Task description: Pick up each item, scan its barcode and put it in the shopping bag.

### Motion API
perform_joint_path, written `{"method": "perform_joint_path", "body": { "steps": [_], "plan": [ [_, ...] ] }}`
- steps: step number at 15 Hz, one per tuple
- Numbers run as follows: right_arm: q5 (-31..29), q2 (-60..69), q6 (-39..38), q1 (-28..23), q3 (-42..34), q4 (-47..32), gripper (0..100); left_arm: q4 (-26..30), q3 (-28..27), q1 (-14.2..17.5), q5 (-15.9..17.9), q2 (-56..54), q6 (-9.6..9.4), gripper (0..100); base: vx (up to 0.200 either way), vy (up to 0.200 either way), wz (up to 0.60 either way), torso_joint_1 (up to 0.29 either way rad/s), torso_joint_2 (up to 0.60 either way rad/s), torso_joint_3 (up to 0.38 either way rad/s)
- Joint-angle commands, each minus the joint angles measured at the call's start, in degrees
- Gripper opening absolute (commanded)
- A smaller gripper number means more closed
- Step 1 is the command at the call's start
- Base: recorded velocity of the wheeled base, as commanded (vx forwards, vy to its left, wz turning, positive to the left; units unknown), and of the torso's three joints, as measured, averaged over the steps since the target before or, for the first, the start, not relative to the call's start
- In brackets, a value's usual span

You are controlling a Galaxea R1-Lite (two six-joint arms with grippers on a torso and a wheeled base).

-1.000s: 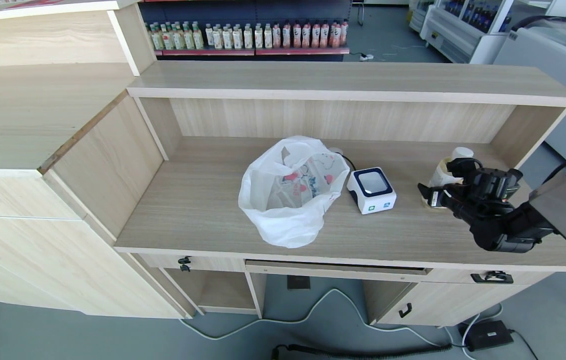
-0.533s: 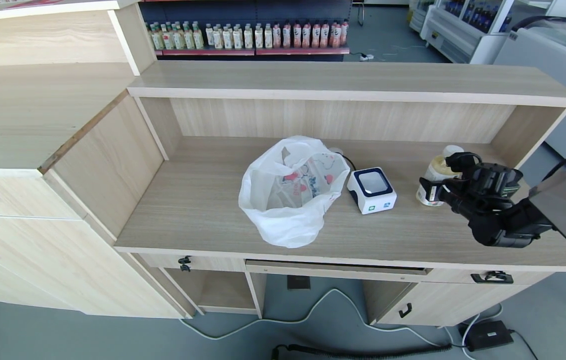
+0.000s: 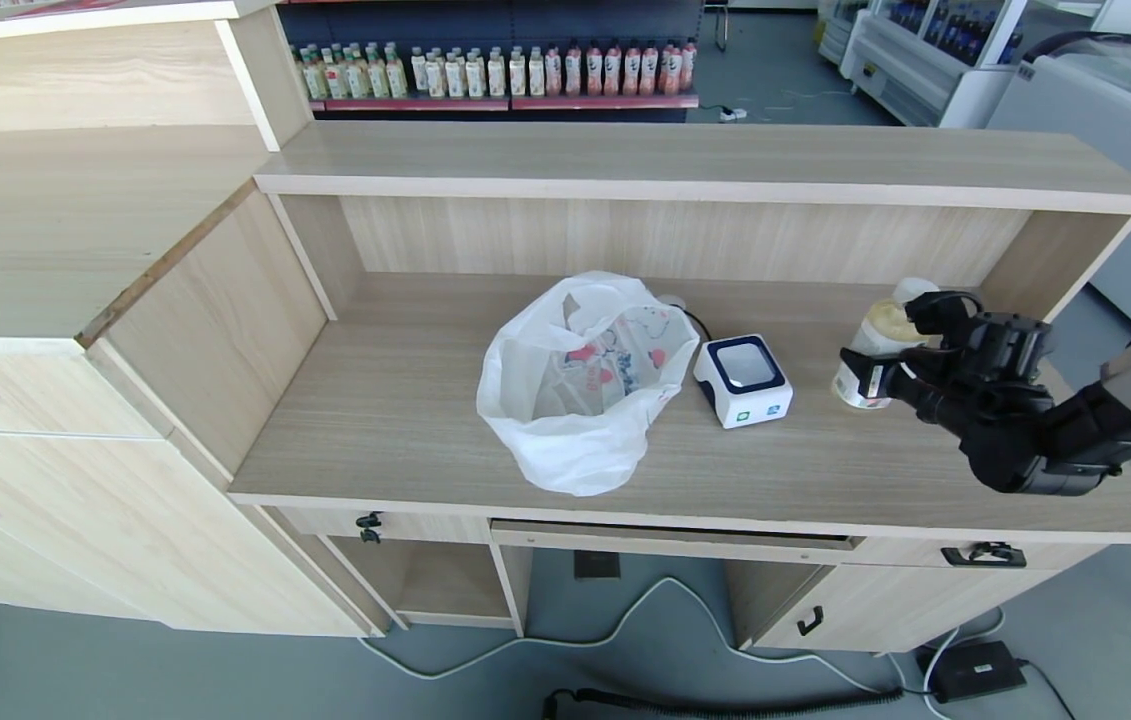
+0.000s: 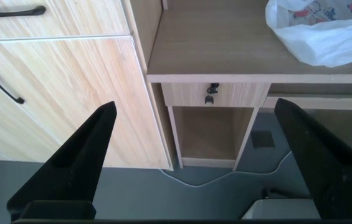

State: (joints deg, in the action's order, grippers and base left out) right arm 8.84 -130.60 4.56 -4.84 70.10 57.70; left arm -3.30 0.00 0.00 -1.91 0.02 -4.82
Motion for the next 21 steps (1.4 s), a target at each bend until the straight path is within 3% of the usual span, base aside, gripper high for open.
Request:
{"method": "perform_joint_path", "body": {
  "steps": [1, 3, 5, 6, 9, 14, 21],
  "plan": [
    [8.7, 20.6, -7.6, 1.0, -14.8, -1.6, 0, 0.0, 0.0, 0.0, 0.0, 0.0, -0.02, 100, 0.0, 0.0, 0.0, 0.0, 0.0, 0.0],
    [22.0, 38.8, -20.6, 2.1, -24.0, -13.9, 0, 0.0, 0.0, 0.0, 0.0, 0.0, -0.02, 100, 0.0, 0.0, 0.0, 0.0, 0.0, 0.0],
    [34.8, 49.7, -27.4, 2.0, -27.4, -20.7, 0, 0.0, 0.0, 0.0, 0.0, 0.0, -0.02, 100, 0.0, 0.0, 0.0, 0.0, 0.0, 0.0],
    [46.4, 57.9, -34.4, 1.8, -29.3, -23.2, 0, 0.0, 0.0, 0.0, 0.0, 0.0, -0.02, 100, 0.0, 0.0, 0.0, 0.0, 0.0, 0.0],
    [57.9, 65.7, -45.1, 3.7, -30.2, -23.2, 0, 0.0, 0.0, 0.0, 0.0, 0.0, -0.02, 100, 0.0, 0.0, 0.0, 0.0, 0.0, 0.0],
    [60.7, 68.6, -56.3, 9.5, -30.0, -22.7, 0, 0.0, 0.0, 0.0, 0.0, 0.0, -0.02, 100, 0.0, 0.0, 0.0, 0.0, 0.0, 0.0],
    [66.9, 69.1, -55.5, 11.3, -31.4, -22.2, 0, 0.0, 0.0, 0.0, 0.0, 0.0, -0.02, 100, 0.0, 0.0, 0.0, 0.0, 0.0, 0.0]
  ]
}}
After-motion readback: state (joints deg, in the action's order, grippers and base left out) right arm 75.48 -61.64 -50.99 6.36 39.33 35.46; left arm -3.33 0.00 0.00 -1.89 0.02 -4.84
